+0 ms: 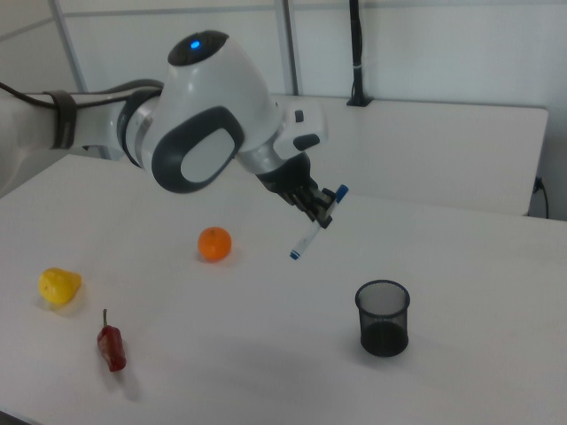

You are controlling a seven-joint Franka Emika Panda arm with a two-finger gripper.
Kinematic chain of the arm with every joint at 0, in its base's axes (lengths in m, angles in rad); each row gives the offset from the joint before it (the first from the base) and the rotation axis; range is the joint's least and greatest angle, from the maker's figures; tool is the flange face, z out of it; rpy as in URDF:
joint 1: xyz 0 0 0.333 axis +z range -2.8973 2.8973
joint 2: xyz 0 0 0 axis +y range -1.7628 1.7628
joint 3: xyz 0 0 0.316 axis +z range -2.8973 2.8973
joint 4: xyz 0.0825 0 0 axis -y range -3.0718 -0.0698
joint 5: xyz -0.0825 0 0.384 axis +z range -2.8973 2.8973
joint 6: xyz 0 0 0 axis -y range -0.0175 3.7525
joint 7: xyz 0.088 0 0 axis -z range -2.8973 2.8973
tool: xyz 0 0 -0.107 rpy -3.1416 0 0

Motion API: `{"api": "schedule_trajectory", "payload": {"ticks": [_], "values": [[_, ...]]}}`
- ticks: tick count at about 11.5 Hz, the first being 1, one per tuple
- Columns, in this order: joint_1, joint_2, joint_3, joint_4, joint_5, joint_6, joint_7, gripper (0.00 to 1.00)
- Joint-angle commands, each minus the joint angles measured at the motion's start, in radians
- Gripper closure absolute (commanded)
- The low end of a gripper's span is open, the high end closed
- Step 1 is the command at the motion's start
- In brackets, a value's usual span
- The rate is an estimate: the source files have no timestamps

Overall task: Place marker
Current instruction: 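Carry the marker over the black mesh pen cup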

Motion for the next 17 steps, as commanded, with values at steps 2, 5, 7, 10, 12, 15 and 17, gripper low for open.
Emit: {"api": "schedule_trajectory", "payload": {"ticks": [2, 5, 7, 10, 12, 15, 17], "values": [[-0.052, 0.03, 0.003, -0.099, -0.021, 0.282, -0.004, 1.0], [-0.075, 0.13, 0.003, -0.1, -0.021, 0.475, -0.005, 1.0], [-0.093, 0.181, 0.003, -0.099, -0.021, 0.598, -0.005, 1.0], [-0.095, 0.234, 0.005, -0.1, -0.019, 0.702, -0.005, 1.0], [-0.093, 0.263, 0.005, -0.1, -0.019, 0.735, -0.005, 1.0], [-0.092, 0.3, 0.005, -0.109, -0.019, 0.762, -0.005, 1.0], [-0.093, 0.307, 0.005, -0.164, -0.019, 0.853, -0.018, 1.0]]}}
